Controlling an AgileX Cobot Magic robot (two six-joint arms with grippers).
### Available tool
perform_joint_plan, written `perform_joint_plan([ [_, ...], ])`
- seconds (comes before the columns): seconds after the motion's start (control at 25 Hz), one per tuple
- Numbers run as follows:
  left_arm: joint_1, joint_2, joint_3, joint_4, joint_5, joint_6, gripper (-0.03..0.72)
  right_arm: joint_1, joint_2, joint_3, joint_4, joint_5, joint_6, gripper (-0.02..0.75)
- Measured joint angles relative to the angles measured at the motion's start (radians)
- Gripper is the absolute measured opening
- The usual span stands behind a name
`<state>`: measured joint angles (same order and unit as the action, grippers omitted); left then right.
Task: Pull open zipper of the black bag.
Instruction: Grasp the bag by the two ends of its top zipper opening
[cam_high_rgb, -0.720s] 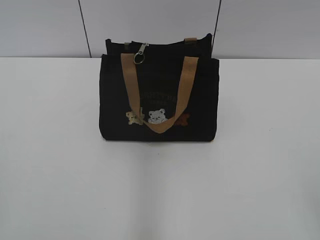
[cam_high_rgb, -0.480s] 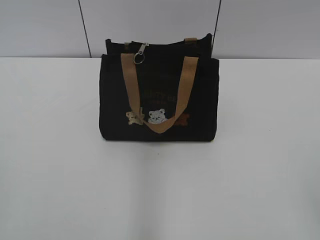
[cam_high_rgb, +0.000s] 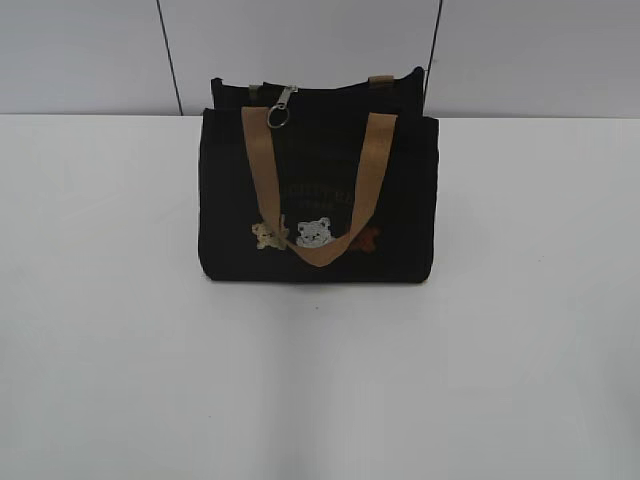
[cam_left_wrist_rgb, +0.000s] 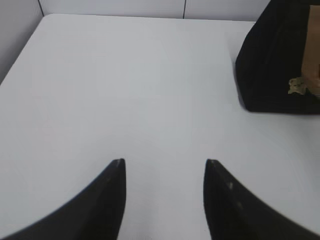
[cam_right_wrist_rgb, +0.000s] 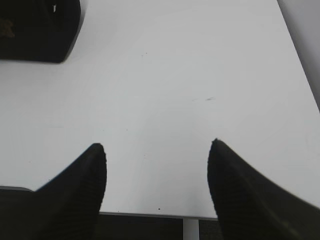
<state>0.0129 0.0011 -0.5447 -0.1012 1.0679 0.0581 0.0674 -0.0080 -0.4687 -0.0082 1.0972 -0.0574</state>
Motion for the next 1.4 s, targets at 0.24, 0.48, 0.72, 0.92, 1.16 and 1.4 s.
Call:
perform_joint_plan([
  [0.24, 0.0, 0.174, -0.11, -0.095, -0.046, 0.008, 0.377, 0.0, 0.0, 0.0, 0.0, 0.0, 0.0, 0.483],
  [0.48, -0.029, 0.371, -0.162, -0.173, -0.174, 0.074, 0.377, 0.0, 0.0, 0.0, 0.0, 0.0, 0.0, 0.483],
  [0.72, -0.068, 0.592, -0.162, -0.452, -0.314, 0.38, 0.377, 0.0, 0.0, 0.0, 0.0, 0.0, 0.0, 0.483],
  [0.92, -0.082, 0.785, -0.165, -0.702, -0.395, 0.751, 0.377, 0.0, 0.0, 0.0, 0.0, 0.0, 0.0, 0.483],
  [1.16, -0.084, 1.036, -0.167, -1.051, -0.399, 1.269, 0.386, 0.0, 0.0, 0.0, 0.0, 0.0, 0.0, 0.483],
  [1.4, -0.084, 1.298, -0.168, -1.289, -0.379, 1.668, 0.45, 0.0, 0.0, 0.0, 0.0, 0.0, 0.0, 0.483],
])
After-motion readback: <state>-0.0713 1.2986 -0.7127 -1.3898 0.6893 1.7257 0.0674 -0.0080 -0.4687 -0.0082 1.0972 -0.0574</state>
